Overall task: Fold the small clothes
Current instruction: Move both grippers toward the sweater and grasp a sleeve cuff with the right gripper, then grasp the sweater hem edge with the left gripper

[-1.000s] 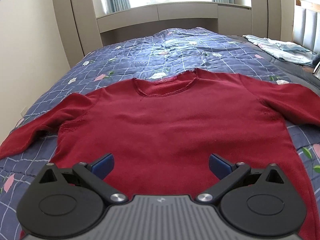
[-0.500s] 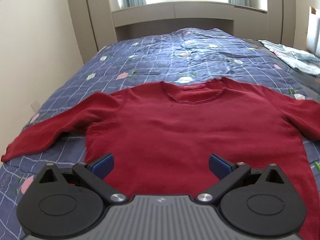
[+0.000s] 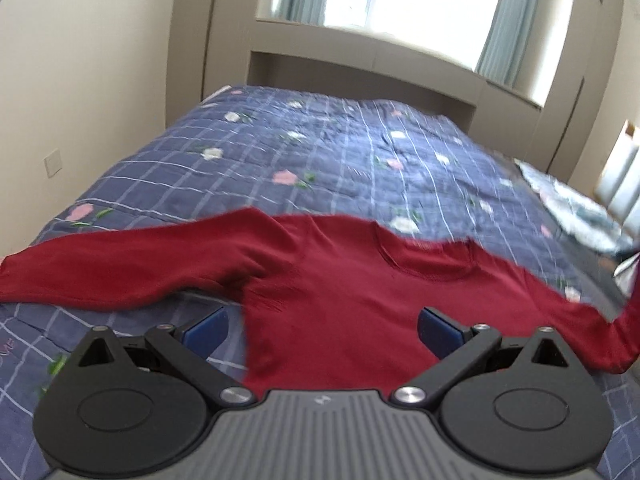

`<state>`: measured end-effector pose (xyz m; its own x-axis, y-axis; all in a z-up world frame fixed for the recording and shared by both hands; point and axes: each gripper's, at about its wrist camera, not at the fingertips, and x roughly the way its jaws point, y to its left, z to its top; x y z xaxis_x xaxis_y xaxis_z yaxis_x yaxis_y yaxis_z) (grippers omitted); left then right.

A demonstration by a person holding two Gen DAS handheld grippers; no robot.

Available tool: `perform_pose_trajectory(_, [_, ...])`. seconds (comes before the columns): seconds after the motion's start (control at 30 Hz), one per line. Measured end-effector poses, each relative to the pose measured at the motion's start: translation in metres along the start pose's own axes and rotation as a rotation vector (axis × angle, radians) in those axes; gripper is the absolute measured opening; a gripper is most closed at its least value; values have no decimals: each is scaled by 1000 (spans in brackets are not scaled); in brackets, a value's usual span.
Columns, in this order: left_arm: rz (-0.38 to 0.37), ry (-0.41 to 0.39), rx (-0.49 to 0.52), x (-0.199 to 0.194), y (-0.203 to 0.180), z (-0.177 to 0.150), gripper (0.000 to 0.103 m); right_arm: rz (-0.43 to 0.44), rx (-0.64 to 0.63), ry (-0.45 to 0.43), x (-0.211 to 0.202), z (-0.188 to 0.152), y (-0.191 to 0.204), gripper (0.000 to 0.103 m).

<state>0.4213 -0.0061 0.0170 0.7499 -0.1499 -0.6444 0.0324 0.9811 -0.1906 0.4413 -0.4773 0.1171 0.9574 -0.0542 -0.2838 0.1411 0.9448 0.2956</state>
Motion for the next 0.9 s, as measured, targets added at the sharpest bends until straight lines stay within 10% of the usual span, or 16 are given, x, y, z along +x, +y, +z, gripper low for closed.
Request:
perform_pose_trajectory(0.3, [41,-44,-136,-17,73,7,103,311,-30,170,82,-76,157,5])
perform_pose_trajectory(0.6, [71,-27,-192,4,107,3,103,369,-150,482,115,-215,234,8])
perform_pose_trajectory(0.77, [19,-19,-164,28,90,9,103,434,-178,528,98,-207,213,65])
perform_pose_trajectory(0.9, [-54,-8,-114,56,63,17,103,415,-162,476,70,-177,156,90])
